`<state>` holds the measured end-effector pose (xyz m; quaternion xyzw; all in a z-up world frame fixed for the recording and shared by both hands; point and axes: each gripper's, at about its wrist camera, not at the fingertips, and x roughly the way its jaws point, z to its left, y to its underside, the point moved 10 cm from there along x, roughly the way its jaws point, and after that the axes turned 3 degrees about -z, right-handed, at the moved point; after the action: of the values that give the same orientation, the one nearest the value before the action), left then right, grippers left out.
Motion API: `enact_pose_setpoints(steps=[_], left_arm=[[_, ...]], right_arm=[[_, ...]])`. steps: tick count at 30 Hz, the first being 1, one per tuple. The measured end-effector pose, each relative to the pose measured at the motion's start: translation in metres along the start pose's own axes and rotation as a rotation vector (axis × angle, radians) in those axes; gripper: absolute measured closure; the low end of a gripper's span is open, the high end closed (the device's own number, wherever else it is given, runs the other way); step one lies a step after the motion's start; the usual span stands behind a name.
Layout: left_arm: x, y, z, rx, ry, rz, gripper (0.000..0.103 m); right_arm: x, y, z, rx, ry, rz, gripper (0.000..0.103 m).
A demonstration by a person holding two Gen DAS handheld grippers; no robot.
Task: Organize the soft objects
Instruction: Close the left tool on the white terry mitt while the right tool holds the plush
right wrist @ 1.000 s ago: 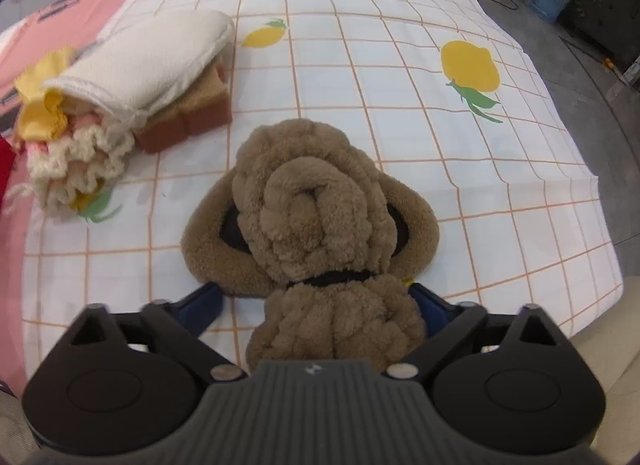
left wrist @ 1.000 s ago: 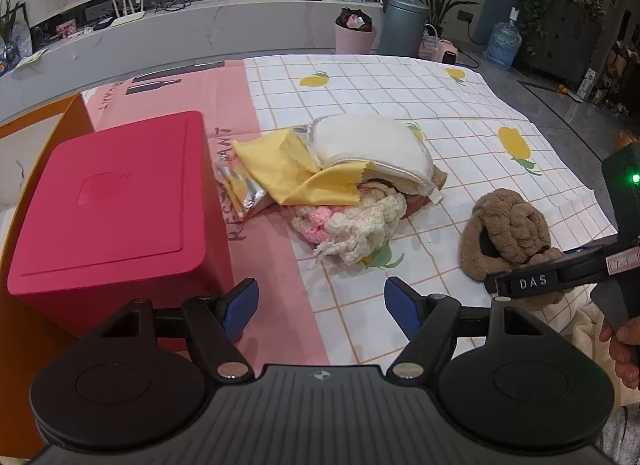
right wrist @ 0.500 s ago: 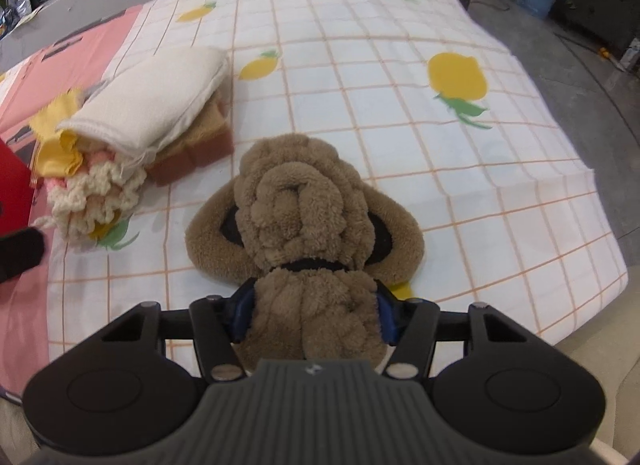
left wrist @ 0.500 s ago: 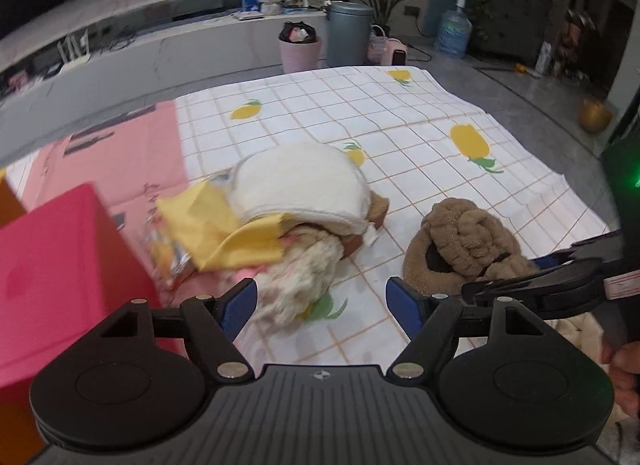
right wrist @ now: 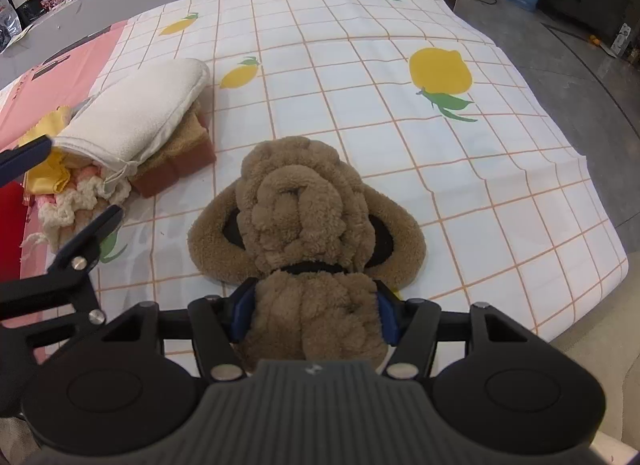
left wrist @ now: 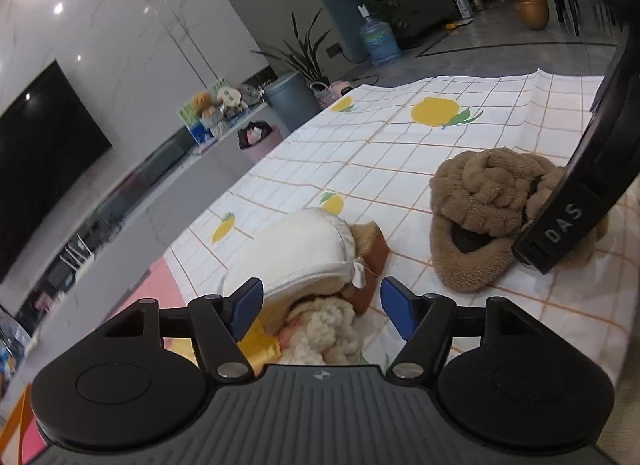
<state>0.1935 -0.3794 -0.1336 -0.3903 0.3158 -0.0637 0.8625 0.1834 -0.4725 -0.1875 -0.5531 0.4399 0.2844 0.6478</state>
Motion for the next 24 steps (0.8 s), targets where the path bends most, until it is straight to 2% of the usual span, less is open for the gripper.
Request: enact_pose_setpoints(steps=[3,7,10,11,12,14,15,20,24], left_arm=[[0.01,0.001,0.004,0.009,-0.01,0.005,0.026],[0.018,0.003,0.012,-0.077,0.026,0.012,0.032],[0.023,0.006,0.017,-0.14,0.054,0.037,0.051],[0.023,0.006,0.018,-0.185,0.079,0.036,0.065],[0.023,0.006,0.019,-0.232,0.105,0.031,0.071],[0.024,0.01,0.021,-0.272,0.106,0.054,0.072],[0.024,0.012,0.019,-0.269,0.1,0.073,0.077],[-0.004,0.007,0.022,-0.293,0.081,0.027,0.098],[-0.036,0.01,0.031,-0.338,0.087,0.033,0.098]], right_arm=[[0.004,0.001,0.001,0.004,-0.019,0.014,0.038],[0.004,0.002,0.002,0.003,-0.019,0.016,0.038],[0.005,0.002,0.001,0.003,-0.021,0.018,0.038],[0.005,0.002,0.001,0.003,-0.021,0.019,0.038],[0.005,0.002,0.001,0.002,-0.022,0.02,0.038],[0.005,0.002,0.002,-0.001,-0.021,0.021,0.038],[0.005,0.002,0.002,-0.002,-0.021,0.022,0.038],[0.007,0.002,0.001,-0.002,-0.027,0.024,0.037],[0.006,0.002,0.002,-0.009,-0.027,0.028,0.037]])
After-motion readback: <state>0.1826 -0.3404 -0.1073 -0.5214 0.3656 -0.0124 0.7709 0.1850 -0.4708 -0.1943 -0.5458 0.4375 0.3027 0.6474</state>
